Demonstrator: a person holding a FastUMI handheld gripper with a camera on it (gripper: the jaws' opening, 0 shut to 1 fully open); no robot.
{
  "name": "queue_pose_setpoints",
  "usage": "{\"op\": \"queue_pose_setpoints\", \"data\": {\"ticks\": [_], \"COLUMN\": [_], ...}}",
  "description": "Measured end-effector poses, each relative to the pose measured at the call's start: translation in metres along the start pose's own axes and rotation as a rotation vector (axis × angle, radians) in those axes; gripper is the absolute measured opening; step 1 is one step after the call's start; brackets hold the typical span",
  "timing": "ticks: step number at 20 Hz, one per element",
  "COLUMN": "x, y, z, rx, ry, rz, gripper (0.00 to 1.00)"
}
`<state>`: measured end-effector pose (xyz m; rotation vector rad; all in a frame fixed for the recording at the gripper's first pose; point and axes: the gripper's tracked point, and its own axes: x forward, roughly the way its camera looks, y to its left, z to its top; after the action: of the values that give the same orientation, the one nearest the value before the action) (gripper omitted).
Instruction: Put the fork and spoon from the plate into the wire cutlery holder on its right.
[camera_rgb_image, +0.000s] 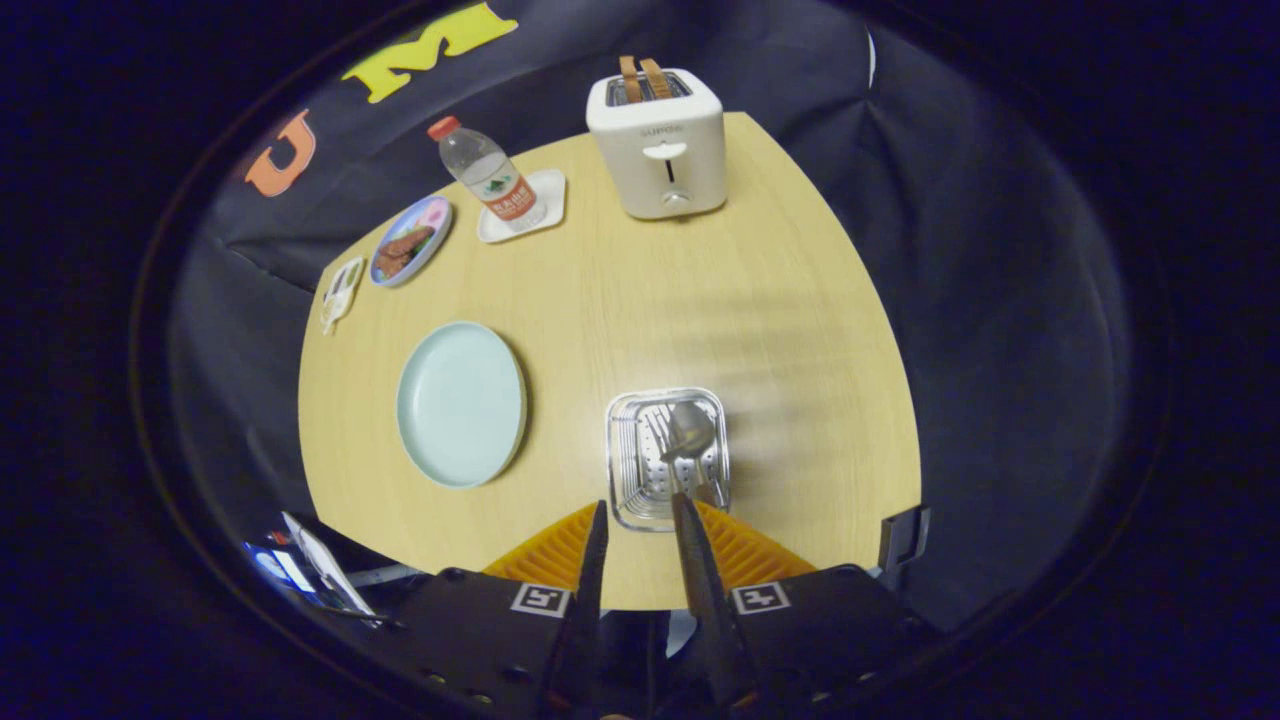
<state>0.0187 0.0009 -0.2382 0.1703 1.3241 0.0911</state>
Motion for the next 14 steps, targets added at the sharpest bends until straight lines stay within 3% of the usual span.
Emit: {"op": "queue_pose_setpoints", "data": {"ticks": [4,8,9,14], "x": [-0.033,-0.085,-0.099,-0.172], "y": [0.016,0.043,0.049,0.073], "z": [0.040,0.067,0.073,0.092], "rx": [-0.069,-0.099,-0.120,-0.192], "ry": [-0.221,-0.445,-0.504,-0.814], "rz": [0.031,0.095,0.104,0.122], "gripper": [0.51,0.76,0.87,0.94]}}
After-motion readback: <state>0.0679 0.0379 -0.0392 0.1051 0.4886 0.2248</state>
